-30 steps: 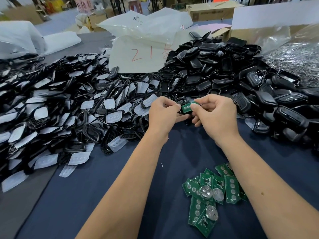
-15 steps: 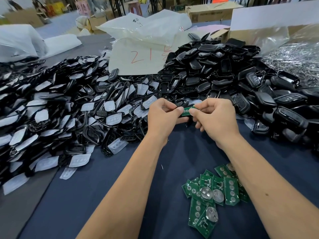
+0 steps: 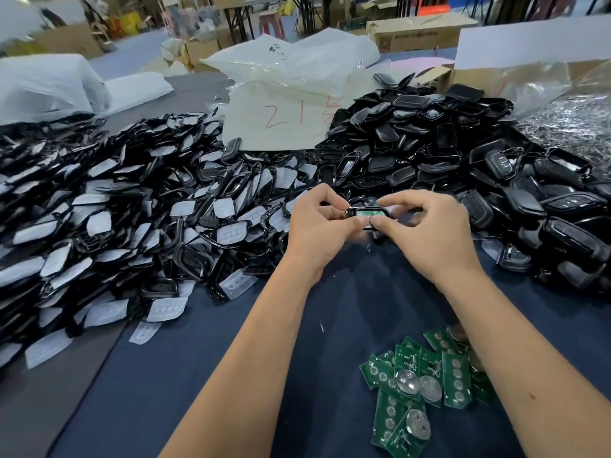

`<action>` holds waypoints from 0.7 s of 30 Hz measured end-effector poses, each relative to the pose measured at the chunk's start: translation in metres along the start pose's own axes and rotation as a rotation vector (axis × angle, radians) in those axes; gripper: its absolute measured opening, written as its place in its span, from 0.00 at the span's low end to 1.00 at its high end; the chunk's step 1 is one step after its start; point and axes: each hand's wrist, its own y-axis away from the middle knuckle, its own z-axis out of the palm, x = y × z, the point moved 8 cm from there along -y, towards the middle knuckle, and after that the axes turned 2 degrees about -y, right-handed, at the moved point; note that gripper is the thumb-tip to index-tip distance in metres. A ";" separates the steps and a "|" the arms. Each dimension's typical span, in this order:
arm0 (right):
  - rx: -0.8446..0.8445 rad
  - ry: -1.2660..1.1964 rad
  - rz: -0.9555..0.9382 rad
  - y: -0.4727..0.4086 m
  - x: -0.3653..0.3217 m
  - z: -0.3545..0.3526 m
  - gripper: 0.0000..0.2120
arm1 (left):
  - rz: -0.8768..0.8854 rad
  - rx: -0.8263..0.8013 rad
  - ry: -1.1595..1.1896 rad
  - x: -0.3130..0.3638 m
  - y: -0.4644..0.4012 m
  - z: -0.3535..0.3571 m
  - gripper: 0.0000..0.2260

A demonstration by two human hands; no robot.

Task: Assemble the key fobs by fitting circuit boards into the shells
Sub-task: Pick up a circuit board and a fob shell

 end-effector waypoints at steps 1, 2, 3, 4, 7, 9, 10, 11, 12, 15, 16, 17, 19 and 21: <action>-0.028 -0.059 -0.005 0.000 -0.004 0.003 0.09 | 0.016 0.006 0.011 0.004 -0.001 -0.004 0.14; -0.037 -0.147 0.005 0.000 -0.007 0.006 0.08 | 0.028 0.020 0.042 0.008 -0.002 -0.007 0.13; -0.031 -0.245 0.024 -0.001 -0.010 0.011 0.07 | 0.036 0.052 0.096 0.010 -0.002 -0.013 0.12; -0.008 -0.334 0.044 -0.002 -0.012 0.015 0.06 | 0.040 0.085 0.163 0.011 -0.002 -0.016 0.10; 0.022 -0.534 0.088 -0.005 -0.024 0.043 0.04 | 0.042 0.160 0.331 0.012 -0.001 -0.028 0.06; 0.017 -0.607 0.125 -0.008 -0.035 0.065 0.05 | 0.045 0.223 0.354 0.015 -0.002 -0.043 0.07; 0.002 -0.592 0.128 -0.010 -0.041 0.074 0.05 | 0.053 0.265 0.333 0.017 -0.003 -0.053 0.08; -0.040 -0.553 0.114 -0.012 -0.049 0.087 0.05 | 0.063 0.318 0.305 0.020 -0.004 -0.068 0.08; -0.096 -0.497 0.078 -0.014 -0.059 0.099 0.05 | 0.072 0.371 0.291 0.022 -0.005 -0.083 0.08; -0.187 -0.235 -0.127 -0.018 -0.098 0.135 0.09 | 0.112 0.553 0.300 0.027 -0.001 -0.140 0.07; -0.203 -0.151 -0.204 -0.019 -0.113 0.149 0.08 | 0.132 0.623 0.293 0.026 0.002 -0.161 0.07; -0.223 -0.082 -0.273 -0.018 -0.128 0.161 0.08 | 0.147 0.698 0.266 0.025 0.006 -0.178 0.06; -0.283 0.019 -0.402 -0.015 -0.156 0.191 0.07 | 0.153 0.890 0.185 0.019 0.017 -0.216 0.04; -0.348 0.126 -0.525 -0.012 -0.180 0.223 0.06 | 0.128 1.137 0.166 0.011 0.036 -0.250 0.03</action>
